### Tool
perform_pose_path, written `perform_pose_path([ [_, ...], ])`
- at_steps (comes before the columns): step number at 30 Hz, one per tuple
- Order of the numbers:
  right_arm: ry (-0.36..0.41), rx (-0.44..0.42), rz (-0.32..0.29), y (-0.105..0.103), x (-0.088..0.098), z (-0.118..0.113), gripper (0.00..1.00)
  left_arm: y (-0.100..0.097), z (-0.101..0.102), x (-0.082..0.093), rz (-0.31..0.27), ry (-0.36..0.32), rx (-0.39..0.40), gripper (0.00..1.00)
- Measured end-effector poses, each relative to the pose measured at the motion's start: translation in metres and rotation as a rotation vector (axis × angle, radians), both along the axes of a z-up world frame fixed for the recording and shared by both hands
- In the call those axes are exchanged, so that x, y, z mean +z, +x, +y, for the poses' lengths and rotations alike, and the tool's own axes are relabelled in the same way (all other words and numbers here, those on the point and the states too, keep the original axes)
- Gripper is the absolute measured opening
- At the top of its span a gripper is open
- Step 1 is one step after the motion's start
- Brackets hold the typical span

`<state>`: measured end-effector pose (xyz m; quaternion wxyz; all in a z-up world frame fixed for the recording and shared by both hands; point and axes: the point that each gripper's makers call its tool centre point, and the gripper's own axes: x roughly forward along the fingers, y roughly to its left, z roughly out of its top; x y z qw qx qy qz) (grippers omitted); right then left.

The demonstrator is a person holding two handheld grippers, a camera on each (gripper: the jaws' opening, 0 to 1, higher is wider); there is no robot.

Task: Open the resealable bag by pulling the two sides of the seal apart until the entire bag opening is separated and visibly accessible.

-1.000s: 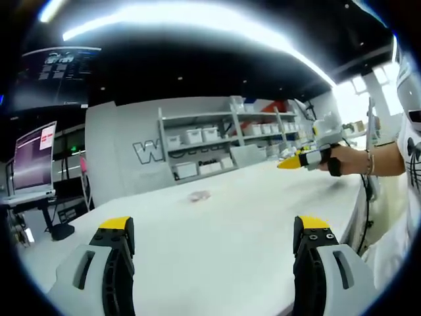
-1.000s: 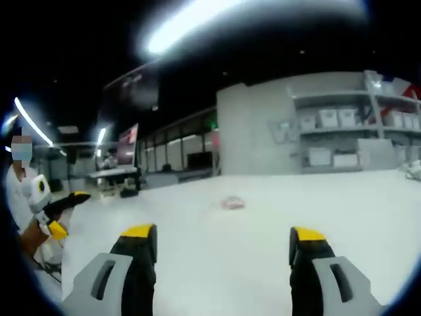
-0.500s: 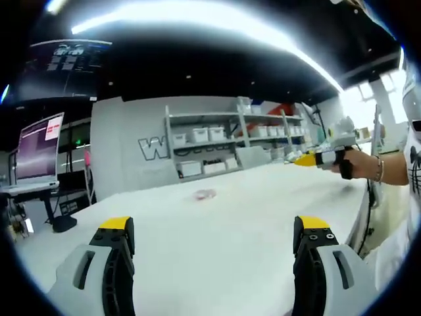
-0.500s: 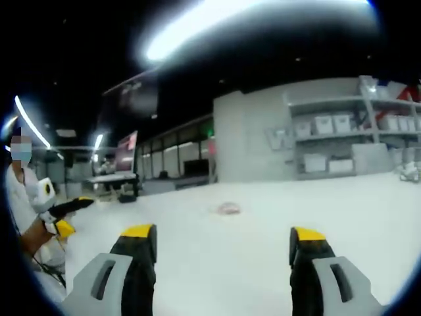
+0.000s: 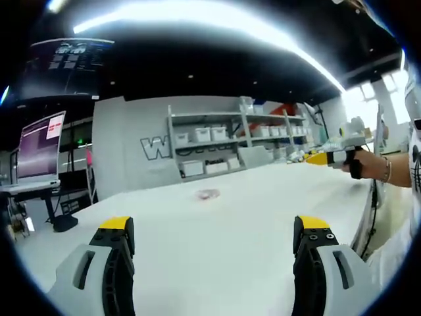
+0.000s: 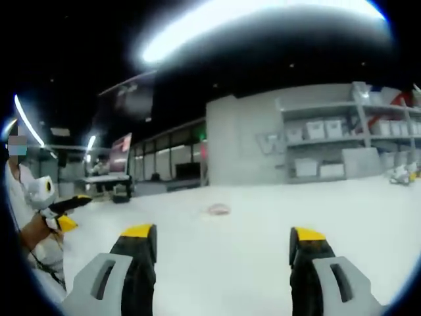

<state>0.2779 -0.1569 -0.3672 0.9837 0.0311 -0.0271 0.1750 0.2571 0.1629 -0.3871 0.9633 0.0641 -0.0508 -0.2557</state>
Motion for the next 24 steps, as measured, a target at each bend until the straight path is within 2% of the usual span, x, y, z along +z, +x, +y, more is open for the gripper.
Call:
perform_pose_path([
  [10,-0.001,-0.034,-0.040,-0.013,0.005,-0.011,0.83,0.004,0.004,-0.001,0.000,0.000,0.016,0.99],
  [16,0.005,-0.047,-0.038,-0.015,0.003,-0.015,0.84,0.005,0.006,-0.001,0.002,-0.027,0.020,0.99],
  [24,0.015,-0.079,-0.065,-0.024,0.007,-0.024,0.83,0.011,0.010,0.001,-0.009,-0.019,0.040,0.99],
])
